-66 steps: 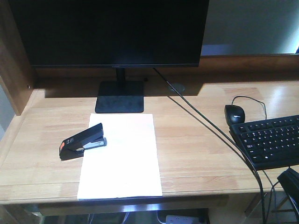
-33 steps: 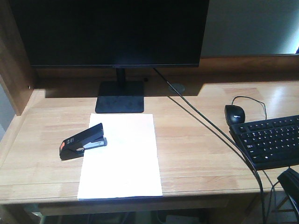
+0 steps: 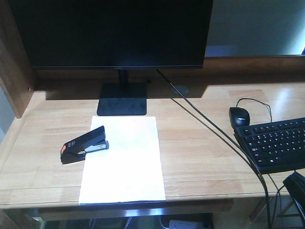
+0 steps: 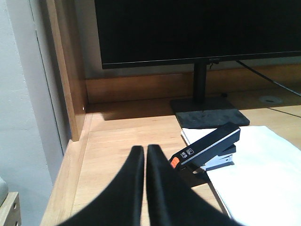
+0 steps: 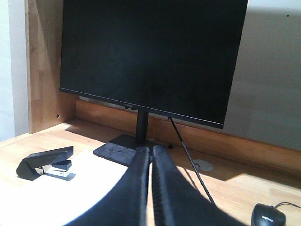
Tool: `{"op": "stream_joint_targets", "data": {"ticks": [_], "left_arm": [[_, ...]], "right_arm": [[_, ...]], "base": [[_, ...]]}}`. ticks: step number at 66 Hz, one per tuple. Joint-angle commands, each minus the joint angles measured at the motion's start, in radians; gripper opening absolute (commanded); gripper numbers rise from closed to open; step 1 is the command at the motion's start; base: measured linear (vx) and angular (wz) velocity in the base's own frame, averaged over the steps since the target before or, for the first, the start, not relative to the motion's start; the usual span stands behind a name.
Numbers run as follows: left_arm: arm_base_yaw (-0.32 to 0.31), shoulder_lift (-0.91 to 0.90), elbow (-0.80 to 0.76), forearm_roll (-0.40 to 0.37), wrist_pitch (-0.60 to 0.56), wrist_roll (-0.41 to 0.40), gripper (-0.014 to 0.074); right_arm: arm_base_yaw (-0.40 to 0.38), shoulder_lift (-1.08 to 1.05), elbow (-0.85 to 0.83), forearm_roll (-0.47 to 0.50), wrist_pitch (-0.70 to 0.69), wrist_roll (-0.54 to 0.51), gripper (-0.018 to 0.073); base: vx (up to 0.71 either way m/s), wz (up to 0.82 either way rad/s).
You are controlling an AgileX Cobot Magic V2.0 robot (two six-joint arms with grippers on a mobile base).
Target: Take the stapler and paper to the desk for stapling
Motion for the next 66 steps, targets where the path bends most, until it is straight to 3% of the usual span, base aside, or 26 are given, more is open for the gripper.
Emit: {"op": "stream_joint_targets", "data": {"ticks": [1,66], "left_arm": [[-0.004,-0.015,0.028,0.0,-0.071,-0.01,-0.0006],[-0.003,-0.015,0.028,0.0,-0.069,-0.01,-0.0006]], "right_arm": [[-0.002,0.007,-0.029,-0.004,-0.05,-0.002,-0.0009],[-0.002,0.007,-0.029,-0.004,-0.042,-0.002,-0.0009]], "base": [[0.0,0.0],[0.0,0.0]]}}
